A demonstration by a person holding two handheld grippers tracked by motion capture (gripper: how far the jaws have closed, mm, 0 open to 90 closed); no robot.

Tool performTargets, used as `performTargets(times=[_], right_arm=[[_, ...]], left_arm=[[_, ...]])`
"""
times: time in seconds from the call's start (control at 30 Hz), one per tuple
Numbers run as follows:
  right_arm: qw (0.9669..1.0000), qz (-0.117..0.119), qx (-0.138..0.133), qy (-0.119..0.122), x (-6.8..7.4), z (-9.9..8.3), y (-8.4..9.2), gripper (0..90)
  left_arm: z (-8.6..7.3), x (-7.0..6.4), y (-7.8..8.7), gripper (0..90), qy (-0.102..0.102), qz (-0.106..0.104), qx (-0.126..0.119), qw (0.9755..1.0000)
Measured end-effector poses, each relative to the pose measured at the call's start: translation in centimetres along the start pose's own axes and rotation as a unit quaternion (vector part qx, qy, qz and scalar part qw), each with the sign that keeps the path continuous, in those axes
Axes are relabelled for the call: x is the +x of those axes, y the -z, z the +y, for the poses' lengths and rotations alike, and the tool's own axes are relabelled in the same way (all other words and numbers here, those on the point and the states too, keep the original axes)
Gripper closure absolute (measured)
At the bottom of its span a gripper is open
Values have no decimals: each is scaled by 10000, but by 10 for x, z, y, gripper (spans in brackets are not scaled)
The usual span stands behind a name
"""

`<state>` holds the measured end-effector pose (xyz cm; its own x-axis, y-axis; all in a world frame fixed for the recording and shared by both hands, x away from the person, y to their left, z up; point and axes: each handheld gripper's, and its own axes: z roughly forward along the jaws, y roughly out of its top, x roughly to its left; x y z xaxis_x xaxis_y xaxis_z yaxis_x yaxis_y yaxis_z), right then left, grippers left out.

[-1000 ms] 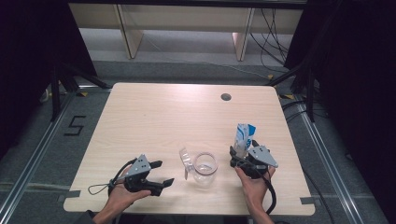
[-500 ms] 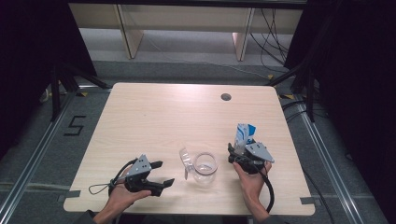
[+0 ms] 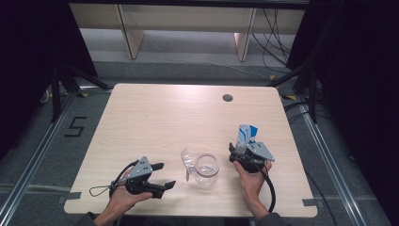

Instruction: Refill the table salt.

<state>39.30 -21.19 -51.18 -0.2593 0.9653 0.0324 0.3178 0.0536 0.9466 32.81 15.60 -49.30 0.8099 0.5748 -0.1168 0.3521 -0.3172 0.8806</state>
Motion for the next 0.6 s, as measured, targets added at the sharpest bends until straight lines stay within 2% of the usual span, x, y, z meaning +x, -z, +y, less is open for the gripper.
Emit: performTargets(times=[0.07,0.13,0.17,0.2,0.3,0.33,0.37,0.5,0.53,0.6], right_arm=[[10000,-27,77,-16,0,0,-1,176],[10000,-63,0,-70,0,0,0,181],[10000,-59,-19,4,-1,0,-1,182],[10000,-69,14,16,-1,0,-1,183],[10000,-52,-57,6,-1,0,-1,183],[10000,-15,-48,5,-2,0,-1,183],[9999,-99,32,-31,-1,0,0,184],[10000,-91,-28,-28,0,0,-2,196],[9999,-30,-89,-56,0,-1,-3,197],[10000,-59,-54,-32,1,-1,-3,206]], left_arm=[[0,0,0,194,20,9,-3,10000],[0,0,0,195,17,4,0,10000],[0,-1,0,195,29,11,0,10000],[1,0,-1,195,-39,-16,11,10000],[1,-1,-1,195,-27,19,43,10000],[0,-1,-1,195,-23,19,44,10000],[0,-1,-1,195,-21,17,44,10000],[0,-1,-1,195,-19,13,42,10000],[0,-1,-1,194,-23,9,42,10000],[0,-1,-2,195,-25,-28,26,10000]])
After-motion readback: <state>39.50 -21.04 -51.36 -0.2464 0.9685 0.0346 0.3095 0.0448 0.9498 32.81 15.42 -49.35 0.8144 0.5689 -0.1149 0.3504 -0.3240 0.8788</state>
